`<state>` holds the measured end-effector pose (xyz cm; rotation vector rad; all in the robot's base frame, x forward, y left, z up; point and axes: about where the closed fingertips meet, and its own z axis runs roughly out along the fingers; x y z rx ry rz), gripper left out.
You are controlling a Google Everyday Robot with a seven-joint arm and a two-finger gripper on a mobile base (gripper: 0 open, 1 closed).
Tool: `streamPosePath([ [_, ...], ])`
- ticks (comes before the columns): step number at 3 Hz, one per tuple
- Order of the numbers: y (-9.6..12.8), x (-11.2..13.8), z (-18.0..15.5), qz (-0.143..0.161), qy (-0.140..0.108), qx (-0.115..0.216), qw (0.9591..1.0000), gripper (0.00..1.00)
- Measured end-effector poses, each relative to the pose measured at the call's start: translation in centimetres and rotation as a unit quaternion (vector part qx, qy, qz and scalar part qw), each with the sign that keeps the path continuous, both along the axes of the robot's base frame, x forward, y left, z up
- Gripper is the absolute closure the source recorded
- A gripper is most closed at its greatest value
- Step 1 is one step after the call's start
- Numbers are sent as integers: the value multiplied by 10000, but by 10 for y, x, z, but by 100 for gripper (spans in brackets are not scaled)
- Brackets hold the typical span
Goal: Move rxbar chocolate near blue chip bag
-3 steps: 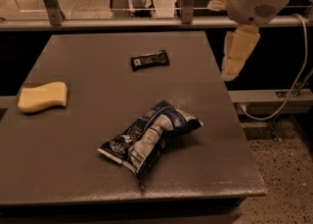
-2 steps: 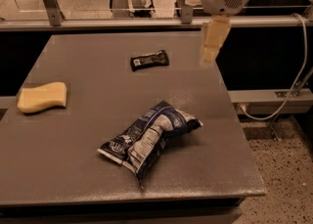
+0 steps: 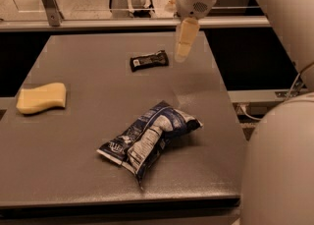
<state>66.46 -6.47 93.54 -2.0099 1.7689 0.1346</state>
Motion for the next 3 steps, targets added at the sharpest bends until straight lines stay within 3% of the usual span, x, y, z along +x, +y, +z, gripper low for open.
streamPosePath([
  [3, 53, 43, -76, 291, 768, 345, 9960, 0],
])
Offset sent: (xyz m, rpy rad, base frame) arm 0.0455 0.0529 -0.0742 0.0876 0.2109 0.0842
